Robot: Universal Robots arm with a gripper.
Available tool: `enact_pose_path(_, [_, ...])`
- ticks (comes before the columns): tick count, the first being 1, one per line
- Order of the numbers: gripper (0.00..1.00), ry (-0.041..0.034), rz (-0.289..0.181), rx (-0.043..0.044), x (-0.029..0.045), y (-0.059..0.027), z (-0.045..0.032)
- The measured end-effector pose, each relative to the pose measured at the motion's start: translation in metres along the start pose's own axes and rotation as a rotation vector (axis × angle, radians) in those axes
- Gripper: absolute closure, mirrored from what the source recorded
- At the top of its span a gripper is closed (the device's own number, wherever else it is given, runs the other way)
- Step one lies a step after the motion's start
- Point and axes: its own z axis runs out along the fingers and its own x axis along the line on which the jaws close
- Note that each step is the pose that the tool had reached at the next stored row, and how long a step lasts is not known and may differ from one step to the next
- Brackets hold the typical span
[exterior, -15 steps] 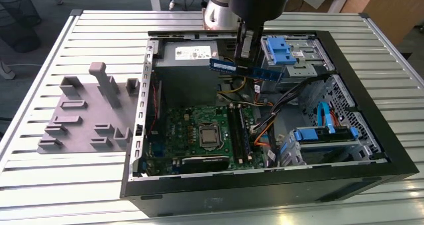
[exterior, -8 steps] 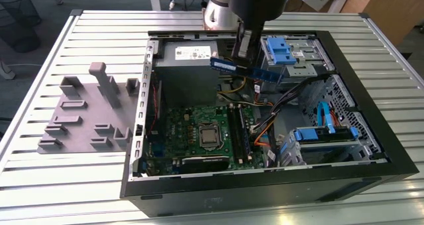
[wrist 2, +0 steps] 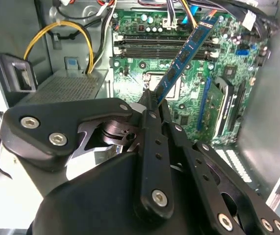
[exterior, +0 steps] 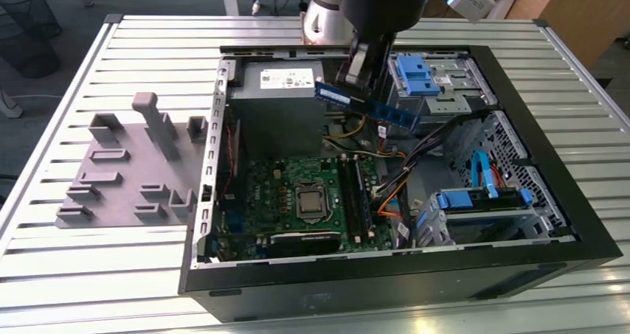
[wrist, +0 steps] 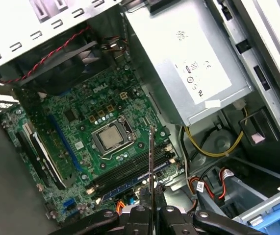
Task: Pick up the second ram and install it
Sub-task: 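Insert the second ram into the second slot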
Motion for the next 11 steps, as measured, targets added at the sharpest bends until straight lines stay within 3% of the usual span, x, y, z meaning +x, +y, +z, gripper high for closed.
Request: enact_pose_path(11, [0.86, 0.0, 0.008, 0.0002, 0.0, 0.0, 0.0])
